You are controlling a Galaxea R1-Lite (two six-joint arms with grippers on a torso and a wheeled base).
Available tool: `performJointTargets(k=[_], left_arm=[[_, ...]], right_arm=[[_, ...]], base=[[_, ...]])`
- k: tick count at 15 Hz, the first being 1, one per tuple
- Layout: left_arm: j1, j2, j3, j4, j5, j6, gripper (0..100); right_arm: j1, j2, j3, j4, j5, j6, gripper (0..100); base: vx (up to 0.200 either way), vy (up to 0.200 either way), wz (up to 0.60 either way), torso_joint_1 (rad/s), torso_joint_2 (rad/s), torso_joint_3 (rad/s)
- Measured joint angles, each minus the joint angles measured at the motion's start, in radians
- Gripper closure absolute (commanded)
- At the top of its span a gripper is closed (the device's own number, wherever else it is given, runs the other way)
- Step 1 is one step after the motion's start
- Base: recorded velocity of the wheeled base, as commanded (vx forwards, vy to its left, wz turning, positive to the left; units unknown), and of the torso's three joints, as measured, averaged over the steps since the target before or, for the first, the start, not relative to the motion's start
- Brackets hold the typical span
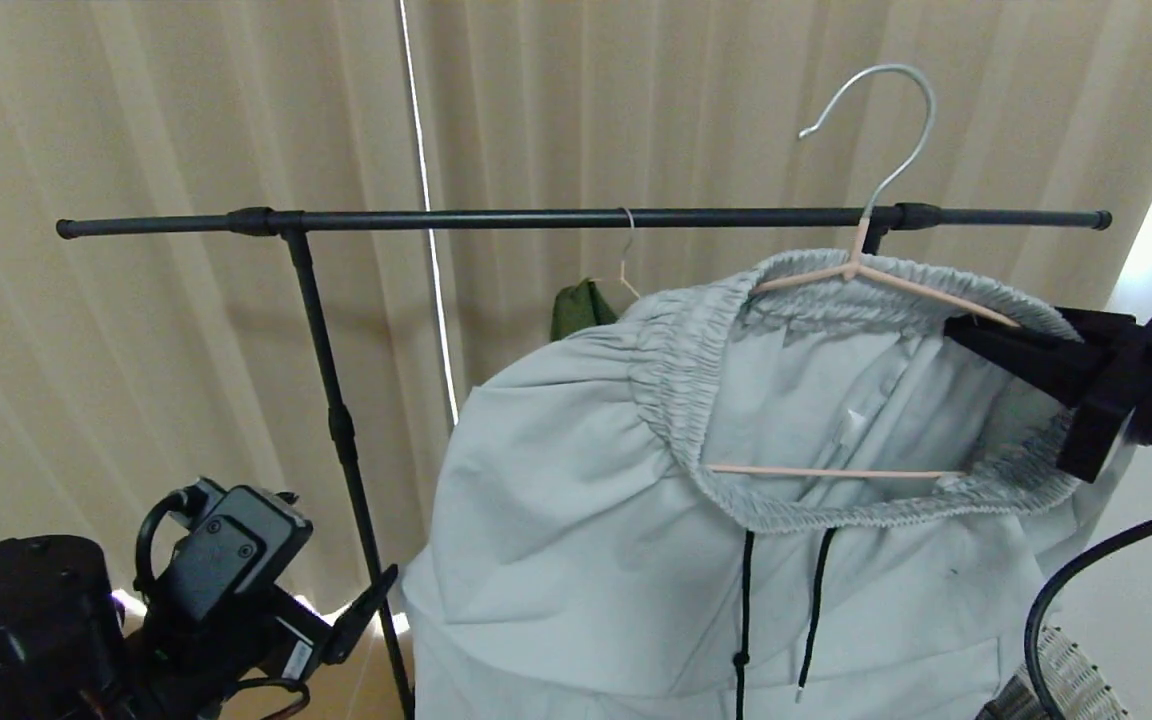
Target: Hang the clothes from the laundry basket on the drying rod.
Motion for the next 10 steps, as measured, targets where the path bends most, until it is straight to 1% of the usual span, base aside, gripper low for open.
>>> performJointTargets(k=[1,3,5,6,7,8,10], left_arm=[[-0.013,-0.026,0.004,0.000,-0.002,-0.015,0],[-0.054,-0.100,0.016,0.001,-0.017,-0.073,0],[-0.113,-0.181,0.026,0.008,-0.057,-0.141,0],[-0.129,-0.218,0.033,0.015,-0.075,-0.163,0],[-0.131,-0.249,0.043,0.023,-0.083,-0.169,0],[-0.107,-0.267,0.045,0.025,-0.084,-0.163,0],[-0.015,-0.281,0.045,0.026,-0.085,-0.133,0]], right_arm=[[-0.001,-0.008,0.000,0.036,-0.021,0.000,100],[-0.009,-0.031,0.001,0.132,-0.097,0.000,100],[-0.026,-0.046,-0.002,0.146,-0.130,-0.001,100],[-0.050,-0.053,0.001,0.156,-0.163,-0.001,100],[-0.077,-0.066,0.004,0.195,-0.196,-0.001,100],[-0.100,-0.087,0.004,0.262,-0.218,-0.002,100],[-0.152,-0.143,0.000,0.402,-0.240,-0.002,100]], base=[[0.000,0.000,0.00,0.000,0.00,0.000],[0.000,0.000,0.00,0.000,0.00,0.000],[0.000,0.000,0.00,0.000,0.00,0.000],[0.000,0.000,0.00,0.000,0.00,0.000],[0.000,0.000,0.00,0.000,0.00,0.000],[0.000,0.000,0.00,0.000,0.00,0.000],[0.000,0.000,0.00,0.000,0.00,0.000]])
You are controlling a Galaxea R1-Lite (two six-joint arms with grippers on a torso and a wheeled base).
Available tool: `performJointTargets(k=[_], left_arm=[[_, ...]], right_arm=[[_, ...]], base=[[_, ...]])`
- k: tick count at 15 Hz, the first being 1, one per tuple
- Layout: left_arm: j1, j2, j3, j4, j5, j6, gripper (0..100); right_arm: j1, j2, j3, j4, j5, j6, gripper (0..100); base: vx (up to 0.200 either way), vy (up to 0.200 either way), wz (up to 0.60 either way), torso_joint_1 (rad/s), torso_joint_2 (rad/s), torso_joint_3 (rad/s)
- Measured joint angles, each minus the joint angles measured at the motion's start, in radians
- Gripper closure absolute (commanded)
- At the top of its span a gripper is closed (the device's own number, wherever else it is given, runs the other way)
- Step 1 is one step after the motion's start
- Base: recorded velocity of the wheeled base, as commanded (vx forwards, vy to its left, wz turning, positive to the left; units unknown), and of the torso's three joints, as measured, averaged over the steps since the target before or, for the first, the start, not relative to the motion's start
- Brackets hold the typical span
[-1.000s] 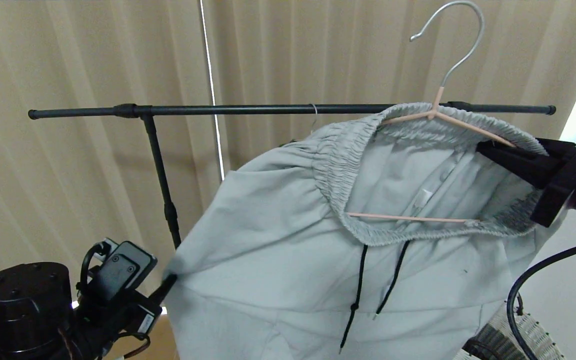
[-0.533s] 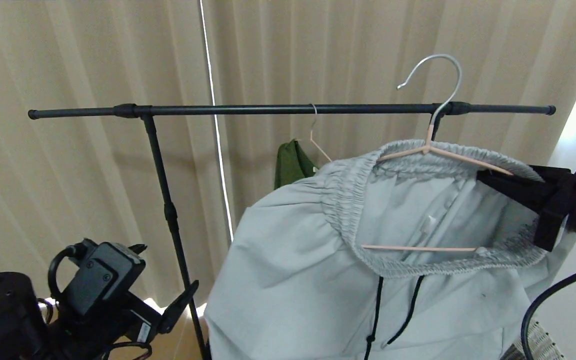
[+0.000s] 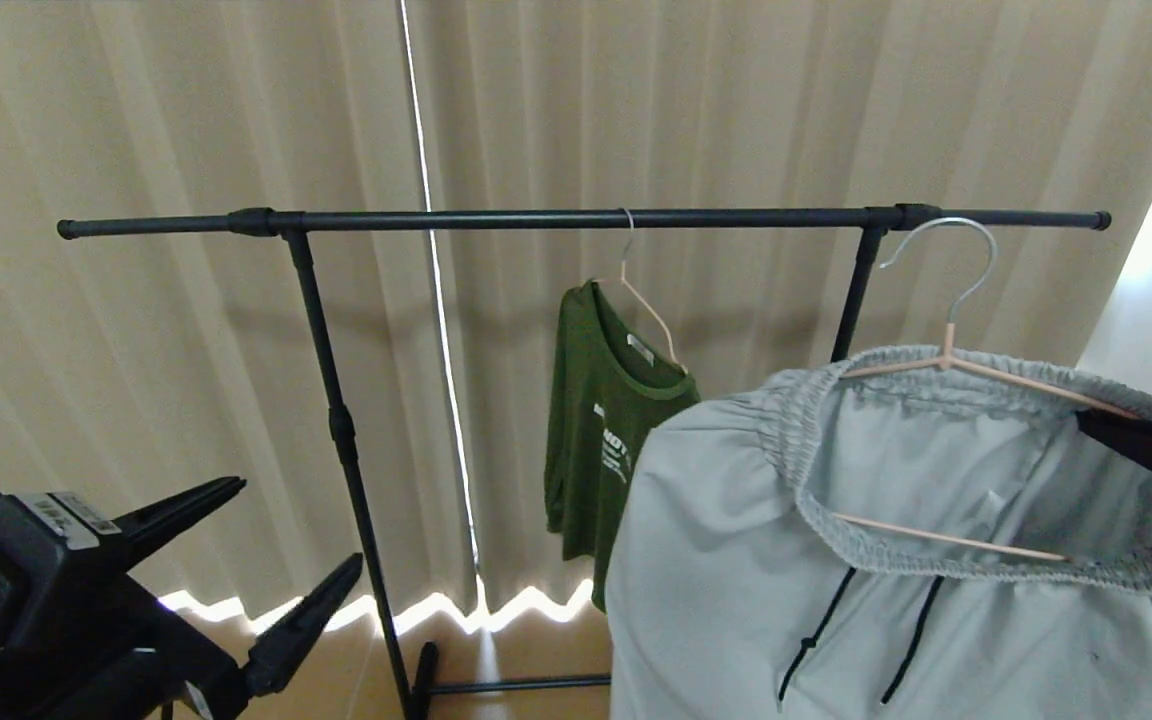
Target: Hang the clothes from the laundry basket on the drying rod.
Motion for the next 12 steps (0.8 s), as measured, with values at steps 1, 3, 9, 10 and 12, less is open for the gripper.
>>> performJointTargets(k=[1,3,9,10,12], left_arm=[[0.047,0.003,-0.001,0.000,0.000,0.013,0],[0.100,0.011,-0.005,-0.007,-0.001,0.024,0],[0.121,0.015,-0.001,-0.008,-0.002,0.042,0],[0.122,0.017,0.000,-0.008,-0.002,0.042,0],[0.123,0.018,0.005,-0.006,-0.002,0.042,0]], right_arm=[[-0.038,-0.030,-0.002,0.053,-0.006,0.000,100],[-0.129,-0.089,-0.004,0.142,-0.013,0.000,100],[-0.379,-0.196,-0.006,0.311,-0.059,-0.003,100],[-0.397,-0.199,-0.007,0.309,-0.083,-0.002,100],[-0.410,-0.201,-0.018,0.304,-0.109,-0.002,100]], base=[[0.000,0.000,0.00,0.000,0.00,0.000],[0.000,0.000,0.00,0.000,0.00,0.000],[0.000,0.000,0.00,0.000,0.00,0.000],[0.000,0.000,0.00,0.000,0.00,0.000],[0.000,0.000,0.00,0.000,0.00,0.000]])
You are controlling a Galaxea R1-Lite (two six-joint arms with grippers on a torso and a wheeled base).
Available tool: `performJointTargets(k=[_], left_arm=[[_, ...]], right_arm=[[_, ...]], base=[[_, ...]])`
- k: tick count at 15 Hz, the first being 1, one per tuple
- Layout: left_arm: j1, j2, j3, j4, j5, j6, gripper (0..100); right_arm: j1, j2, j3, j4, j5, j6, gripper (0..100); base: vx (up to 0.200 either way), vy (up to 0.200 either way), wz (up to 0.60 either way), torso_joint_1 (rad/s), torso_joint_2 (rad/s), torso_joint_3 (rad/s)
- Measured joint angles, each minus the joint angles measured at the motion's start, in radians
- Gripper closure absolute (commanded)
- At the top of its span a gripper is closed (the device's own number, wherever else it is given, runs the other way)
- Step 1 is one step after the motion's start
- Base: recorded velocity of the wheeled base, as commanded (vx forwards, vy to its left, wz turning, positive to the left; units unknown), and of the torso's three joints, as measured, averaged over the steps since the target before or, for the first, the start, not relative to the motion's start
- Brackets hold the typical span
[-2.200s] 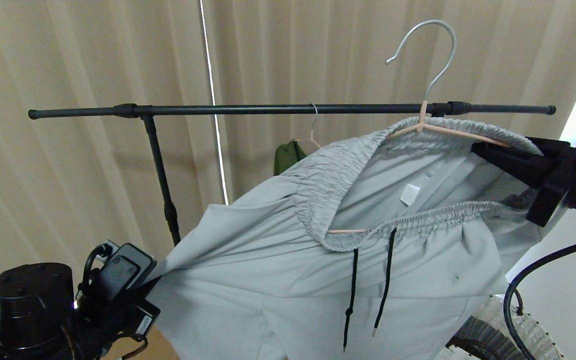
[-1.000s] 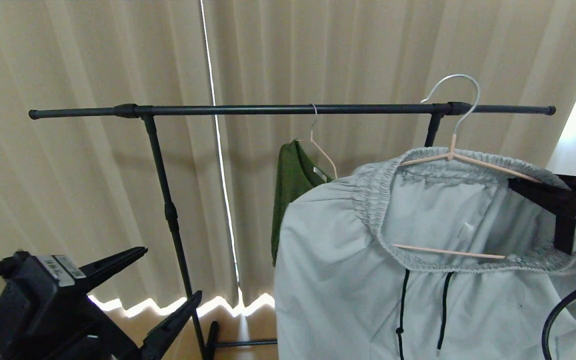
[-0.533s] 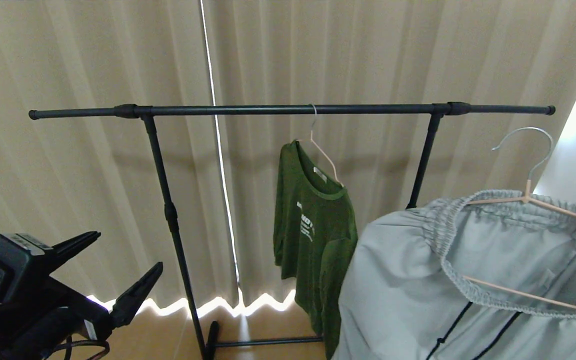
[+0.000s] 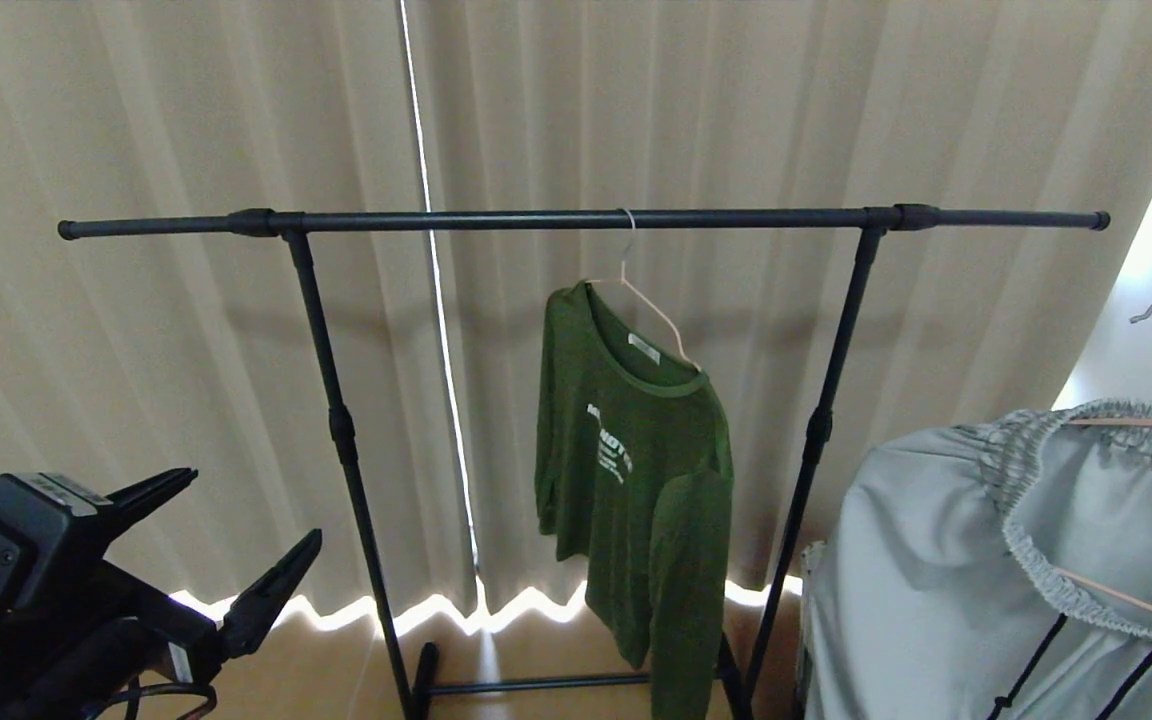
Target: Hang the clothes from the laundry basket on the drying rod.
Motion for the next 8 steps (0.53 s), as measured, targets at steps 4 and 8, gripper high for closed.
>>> performJointTargets(k=[4,8], left_arm=[[-0.003,0.001,-0.010,0.003,-0.001,-0.003,0],[-0.006,0.002,-0.021,0.002,-0.001,-0.005,0]], right_arm=[[0.000,0.014,-0.021,-0.051,0.005,0.012,100],[0.005,0.037,-0.018,-0.090,0.007,0.021,100]], base=[[0.000,0.000,0.00,0.000,0.00,0.000],[0.150,0.000,0.00,-0.003,0.00,0.004]])
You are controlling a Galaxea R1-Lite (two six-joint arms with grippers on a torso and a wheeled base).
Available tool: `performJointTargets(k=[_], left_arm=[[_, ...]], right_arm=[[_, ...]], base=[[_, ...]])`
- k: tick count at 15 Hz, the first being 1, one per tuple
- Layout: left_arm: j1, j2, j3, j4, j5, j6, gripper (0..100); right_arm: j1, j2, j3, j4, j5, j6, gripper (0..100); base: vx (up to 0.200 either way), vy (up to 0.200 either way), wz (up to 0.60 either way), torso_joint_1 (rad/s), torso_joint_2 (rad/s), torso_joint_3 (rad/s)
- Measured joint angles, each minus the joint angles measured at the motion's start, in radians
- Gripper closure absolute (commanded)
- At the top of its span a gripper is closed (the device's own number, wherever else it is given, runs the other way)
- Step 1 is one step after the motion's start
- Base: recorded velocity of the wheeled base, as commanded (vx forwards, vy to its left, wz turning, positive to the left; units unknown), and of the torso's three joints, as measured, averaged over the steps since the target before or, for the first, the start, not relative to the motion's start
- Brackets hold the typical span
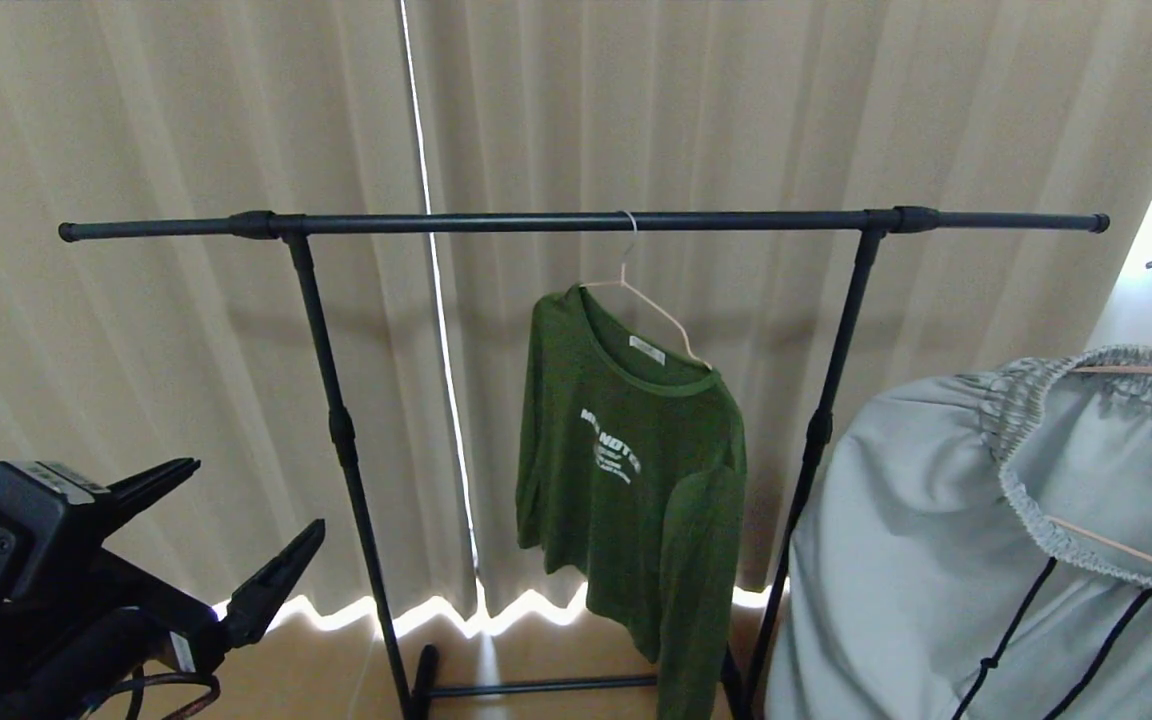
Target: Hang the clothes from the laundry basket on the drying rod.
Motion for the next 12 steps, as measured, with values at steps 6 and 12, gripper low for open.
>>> performJointTargets(k=[6,12], left_arm=[[-0.006,0.000,0.002,0.000,0.000,0.002,0],[-0.007,-0.002,0.008,0.000,0.000,0.005,0]], right_arm=[[0.077,0.005,0.005,0.000,0.000,0.041,100],[0.154,0.008,0.005,-0.001,0.001,0.053,100]], base=[[0.200,0.000,0.00,0.010,0.00,0.003],[0.133,0.000,0.00,0.001,0.00,0.000]])
